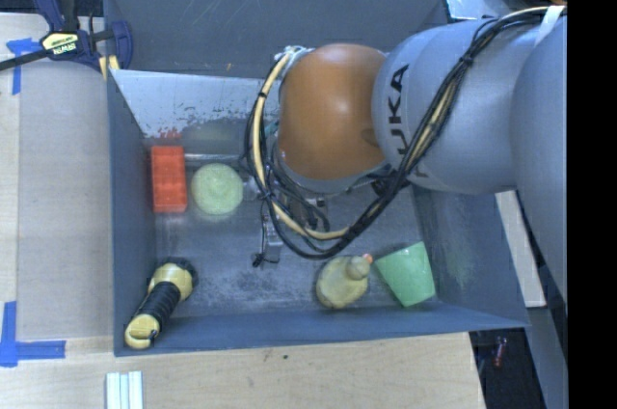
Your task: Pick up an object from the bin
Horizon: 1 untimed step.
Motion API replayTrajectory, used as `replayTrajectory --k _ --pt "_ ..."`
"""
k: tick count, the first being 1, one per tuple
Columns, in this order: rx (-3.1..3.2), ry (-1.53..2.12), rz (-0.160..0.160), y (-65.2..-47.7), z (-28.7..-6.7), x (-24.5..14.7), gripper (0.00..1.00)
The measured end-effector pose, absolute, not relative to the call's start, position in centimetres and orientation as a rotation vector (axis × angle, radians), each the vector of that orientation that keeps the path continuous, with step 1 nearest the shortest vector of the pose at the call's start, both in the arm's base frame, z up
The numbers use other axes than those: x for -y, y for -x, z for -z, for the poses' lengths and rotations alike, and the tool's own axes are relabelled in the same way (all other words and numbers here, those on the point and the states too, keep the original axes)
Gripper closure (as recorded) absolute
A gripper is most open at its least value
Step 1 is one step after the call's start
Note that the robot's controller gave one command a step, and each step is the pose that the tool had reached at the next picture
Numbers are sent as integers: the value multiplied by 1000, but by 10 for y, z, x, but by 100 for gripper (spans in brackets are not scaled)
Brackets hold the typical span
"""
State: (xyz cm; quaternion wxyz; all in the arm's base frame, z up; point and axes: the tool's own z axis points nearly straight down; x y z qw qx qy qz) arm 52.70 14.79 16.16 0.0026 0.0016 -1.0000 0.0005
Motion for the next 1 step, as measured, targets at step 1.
replayTrajectory --k 1 --pt "3144 1 2 -529 -166 -147 0"
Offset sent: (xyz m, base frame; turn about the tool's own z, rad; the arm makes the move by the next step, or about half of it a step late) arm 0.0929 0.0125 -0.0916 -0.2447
